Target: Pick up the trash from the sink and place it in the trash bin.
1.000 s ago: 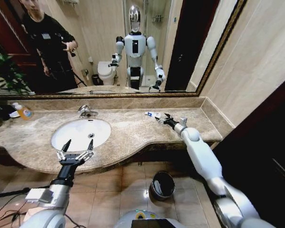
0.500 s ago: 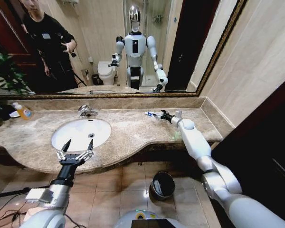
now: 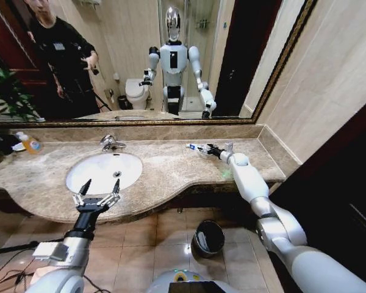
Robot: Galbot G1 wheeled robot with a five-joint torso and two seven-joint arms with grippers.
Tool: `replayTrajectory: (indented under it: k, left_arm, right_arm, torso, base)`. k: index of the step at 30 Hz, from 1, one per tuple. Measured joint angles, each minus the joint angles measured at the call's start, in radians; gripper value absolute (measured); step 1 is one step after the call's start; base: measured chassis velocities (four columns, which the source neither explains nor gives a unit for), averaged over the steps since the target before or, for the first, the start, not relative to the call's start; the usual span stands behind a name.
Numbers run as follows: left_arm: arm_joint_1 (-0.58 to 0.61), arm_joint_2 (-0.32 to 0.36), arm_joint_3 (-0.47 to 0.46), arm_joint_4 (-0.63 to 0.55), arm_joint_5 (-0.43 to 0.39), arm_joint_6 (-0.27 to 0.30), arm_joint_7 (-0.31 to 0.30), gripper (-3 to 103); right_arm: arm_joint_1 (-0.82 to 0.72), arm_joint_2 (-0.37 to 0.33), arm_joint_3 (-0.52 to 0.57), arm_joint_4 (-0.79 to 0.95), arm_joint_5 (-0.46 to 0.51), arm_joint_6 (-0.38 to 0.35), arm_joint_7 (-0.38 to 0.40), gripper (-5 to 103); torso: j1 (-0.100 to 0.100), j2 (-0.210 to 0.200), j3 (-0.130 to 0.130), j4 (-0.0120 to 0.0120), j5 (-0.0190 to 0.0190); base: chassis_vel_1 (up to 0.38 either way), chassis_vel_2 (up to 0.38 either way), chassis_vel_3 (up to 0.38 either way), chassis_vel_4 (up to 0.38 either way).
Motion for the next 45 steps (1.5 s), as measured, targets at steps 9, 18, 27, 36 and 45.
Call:
replayTrajectory:
  k: [9, 18, 27, 36, 45]
  left_arm:
    - [0.000, 0.000, 0.000, 0.000, 0.000, 0.000, 0.000, 100]
    - [0.000, 0.000, 0.000, 0.000, 0.000, 0.000, 0.000, 100]
    - [0.000, 0.000, 0.000, 0.000, 0.000, 0.000, 0.000, 100]
    - [0.000, 0.000, 0.000, 0.000, 0.000, 0.000, 0.000, 100]
    - [0.000, 0.000, 0.000, 0.000, 0.000, 0.000, 0.000, 100]
  right_arm:
    - [-0.025, 0.001, -0.004, 0.026, 0.000, 0.000, 0.034, 35]
    - [-0.041, 0.000, -0.008, 0.045, 0.004, 0.001, 0.041, 3]
    - [-0.063, -0.009, -0.019, 0.079, 0.027, -0.001, 0.062, 0]
    - [-0.122, -0.052, -0.053, 0.206, 0.109, -0.039, 0.124, 0]
    - [-0.220, -0.130, -0.082, 0.426, 0.227, -0.088, 0.225, 0]
  torso:
    - [0.000, 0.000, 0.000, 0.0000, 0.0000]
    - [0.000, 0.000, 0.000, 0.0000, -0.0001]
    - [0.000, 0.000, 0.000, 0.0000, 0.0000]
    - [0.000, 0.000, 0.000, 0.0000, 0.0001]
    - [0.000, 0.000, 0.000, 0.0000, 0.0000]
  base:
    - [0.000, 0.000, 0.000, 0.000]
    - [0.000, 0.000, 0.000, 0.000]
    - [0.000, 0.000, 0.000, 0.000]
    - [0.000, 0.000, 0.000, 0.000]
    - [0.000, 0.000, 0.000, 0.000]
